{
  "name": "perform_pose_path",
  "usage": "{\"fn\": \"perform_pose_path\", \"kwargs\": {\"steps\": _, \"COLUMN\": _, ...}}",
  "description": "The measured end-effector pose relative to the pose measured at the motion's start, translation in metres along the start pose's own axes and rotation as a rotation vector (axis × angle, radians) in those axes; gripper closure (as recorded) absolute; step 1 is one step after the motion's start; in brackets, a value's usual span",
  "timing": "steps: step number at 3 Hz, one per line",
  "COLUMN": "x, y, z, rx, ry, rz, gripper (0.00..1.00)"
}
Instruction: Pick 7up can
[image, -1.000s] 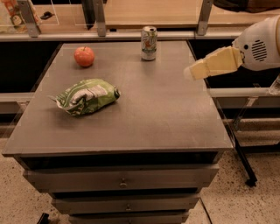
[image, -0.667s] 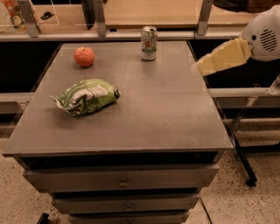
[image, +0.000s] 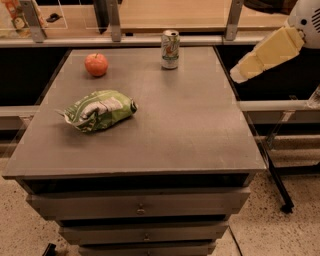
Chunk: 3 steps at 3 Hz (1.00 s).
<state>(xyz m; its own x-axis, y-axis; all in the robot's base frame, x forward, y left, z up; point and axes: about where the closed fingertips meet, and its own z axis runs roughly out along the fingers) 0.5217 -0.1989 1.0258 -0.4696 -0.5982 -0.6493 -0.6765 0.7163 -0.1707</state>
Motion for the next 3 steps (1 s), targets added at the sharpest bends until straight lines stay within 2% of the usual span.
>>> {"fn": "perform_pose_path", "kwargs": {"steps": 1, "x": 0.0, "y": 0.0, "z": 0.0, "rx": 0.0, "ry": 0.0, "rz": 0.0, "gripper": 0.0}}
{"fn": "perform_pose_path", "kwargs": {"steps": 2, "x": -0.007, "y": 0.004, "z": 0.017, "rx": -0.014, "ry": -0.028, "rz": -0.002, "gripper": 0.0}}
{"fn": "perform_pose_path", "kwargs": {"steps": 3, "x": -0.029, "y": 0.015, "z": 0.057, "rx": -0.06, "ry": -0.102, "rz": 0.004, "gripper": 0.0}}
